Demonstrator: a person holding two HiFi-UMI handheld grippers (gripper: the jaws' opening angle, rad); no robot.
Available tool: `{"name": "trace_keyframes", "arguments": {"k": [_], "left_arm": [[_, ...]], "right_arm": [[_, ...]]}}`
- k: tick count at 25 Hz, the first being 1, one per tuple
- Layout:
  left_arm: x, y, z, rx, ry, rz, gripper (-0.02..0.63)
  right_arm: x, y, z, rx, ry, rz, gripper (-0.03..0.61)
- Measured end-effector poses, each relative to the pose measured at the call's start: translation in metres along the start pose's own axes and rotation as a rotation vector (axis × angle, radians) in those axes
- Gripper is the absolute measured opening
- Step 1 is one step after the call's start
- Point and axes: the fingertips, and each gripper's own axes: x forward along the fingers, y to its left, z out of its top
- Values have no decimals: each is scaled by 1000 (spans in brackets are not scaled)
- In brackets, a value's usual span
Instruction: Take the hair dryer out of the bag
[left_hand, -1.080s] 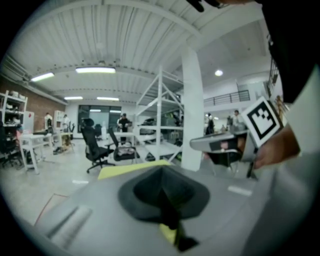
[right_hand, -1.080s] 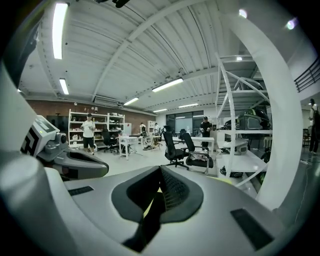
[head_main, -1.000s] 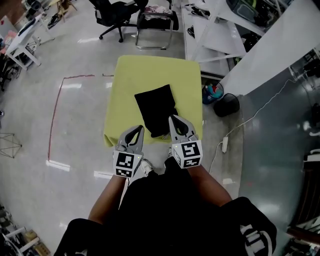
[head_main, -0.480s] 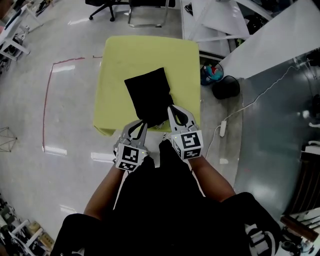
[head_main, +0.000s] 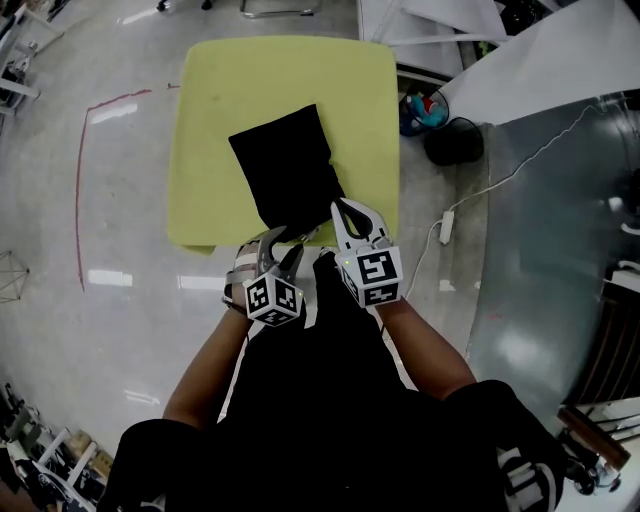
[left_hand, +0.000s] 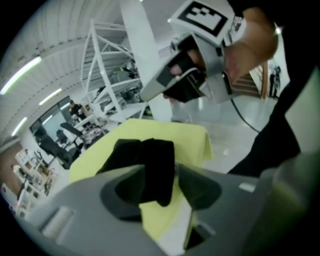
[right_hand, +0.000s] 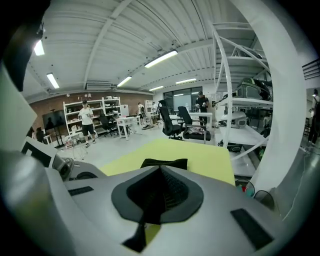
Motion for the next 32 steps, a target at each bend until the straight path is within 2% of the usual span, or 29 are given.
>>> {"name": "trace_keyframes", "arguments": {"k": [6, 9, 11, 13, 19, 22, 29, 32], "left_arm": [[40, -9, -21, 164, 94, -17, 205], [48, -8, -25, 185, 107, -13, 154], [48, -4, -24, 172, 107, -3, 91], [46, 3, -20, 134, 92, 8, 23], [35, 39, -3, -119, 25, 3, 15], [31, 58, 6, -220, -9, 2, 14], [27, 92, 18, -329, -60, 6, 14], [27, 99, 22, -353, -82, -1, 12]], "right_arm": [[11, -6, -35, 18, 72, 7, 6], [12, -5, -49, 24, 100, 16, 6], [12, -2, -58, 23, 118, 28, 6], [12, 2, -67, 24, 136, 42, 6], [19, 22, -93, 1, 186, 117, 6], [23, 35, -102, -17, 218, 172, 6], [52, 62, -97, -45, 202, 240, 6], [71, 60, -89, -44, 182, 197, 6]]}}
